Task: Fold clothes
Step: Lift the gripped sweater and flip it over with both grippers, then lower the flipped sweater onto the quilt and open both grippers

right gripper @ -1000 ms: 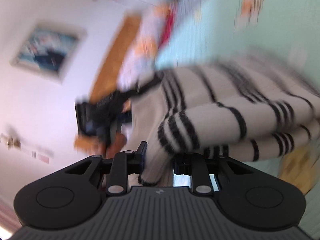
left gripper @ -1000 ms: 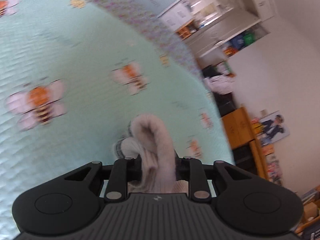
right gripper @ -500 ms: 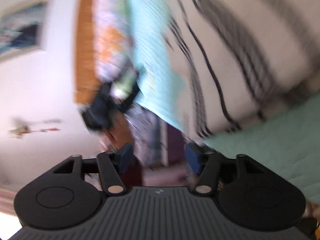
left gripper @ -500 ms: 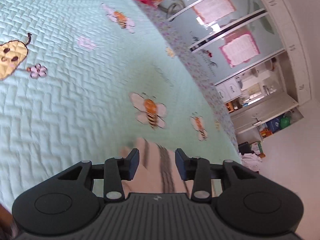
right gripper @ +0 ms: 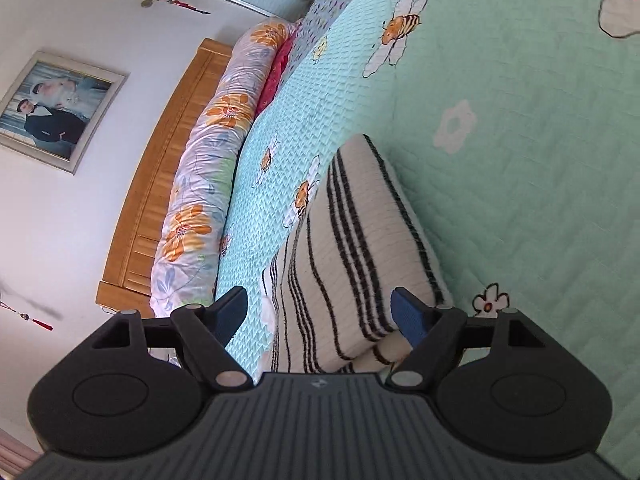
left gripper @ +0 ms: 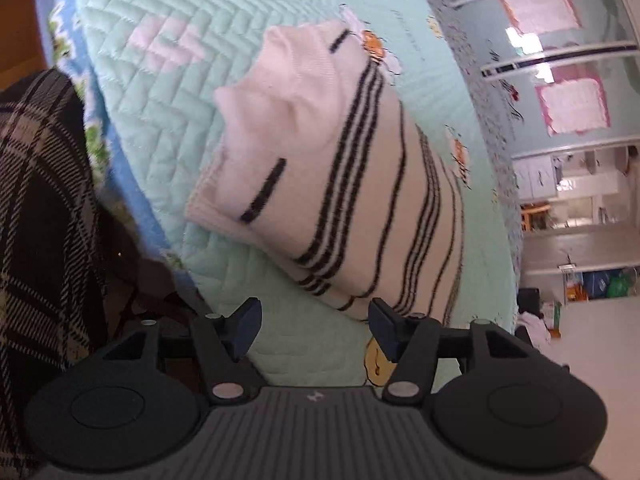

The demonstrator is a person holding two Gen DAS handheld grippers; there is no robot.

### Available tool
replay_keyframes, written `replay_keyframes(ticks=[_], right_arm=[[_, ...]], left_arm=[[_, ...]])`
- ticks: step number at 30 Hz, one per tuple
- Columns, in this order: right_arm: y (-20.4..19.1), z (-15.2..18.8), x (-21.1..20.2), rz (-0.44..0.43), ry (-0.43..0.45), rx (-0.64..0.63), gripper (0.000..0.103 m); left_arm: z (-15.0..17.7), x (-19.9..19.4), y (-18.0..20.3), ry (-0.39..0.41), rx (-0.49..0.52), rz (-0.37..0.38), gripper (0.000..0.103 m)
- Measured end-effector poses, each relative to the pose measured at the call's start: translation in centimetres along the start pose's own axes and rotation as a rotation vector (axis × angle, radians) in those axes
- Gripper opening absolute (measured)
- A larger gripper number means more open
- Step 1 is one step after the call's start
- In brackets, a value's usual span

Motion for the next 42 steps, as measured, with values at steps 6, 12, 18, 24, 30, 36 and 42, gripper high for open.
replay_keyframes(ticks=[6, 12, 18, 24, 30, 36, 42], right_arm=[[0.4, 1.7, -0.2, -0.023, -0.021, 0.036, 0.079], [0.9, 0.6, -0.4, -0.014, -0.006, 0.012, 0.080], [3.2, -3.4, 1.9, 0.054, -0.043, -0.008, 0.082], [3.4, -7.9, 9.1, 0.016, -0.222, -0.022, 0.083], [3.2, -9.9, 16.5, -0.051, -0.440, -0.017, 0.084], [0.1, -7.6, 19.4, -0.057, -0.566, -0.199, 0.082], [0.5, -6.9, 14.4, -0.071, -0.389, -0.151, 0.047]], left_arm=[[-2.4, 2.0, 0.0, 0.139, -0.100, 0.018, 0.063], [-3.3, 2.6, 0.9, 0.185, -0.160, 0.059, 0.066], [-4.6, 2.8, 1.8, 0.174, -0.073, 0.077, 0.044], [-4.8, 3.1, 1.0, 0.132, -0.087, 0.123, 0.038], [-4.9, 3.5, 0.8, 0.095, -0.090, 0.123, 0.038], [-4.8, 3.2, 1.1, 0.092, -0.043, 0.087, 0.038], [-6.0, 2.2, 4.0, 0.081, 0.177, 0.074, 0.030]])
Point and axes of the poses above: each gripper's, at about its wrist camera, not at the fingertips, and x roughly the way its jaws point, y to its right, z to its underside, the point moved 10 cm from there along x, roughly the way its jaws point
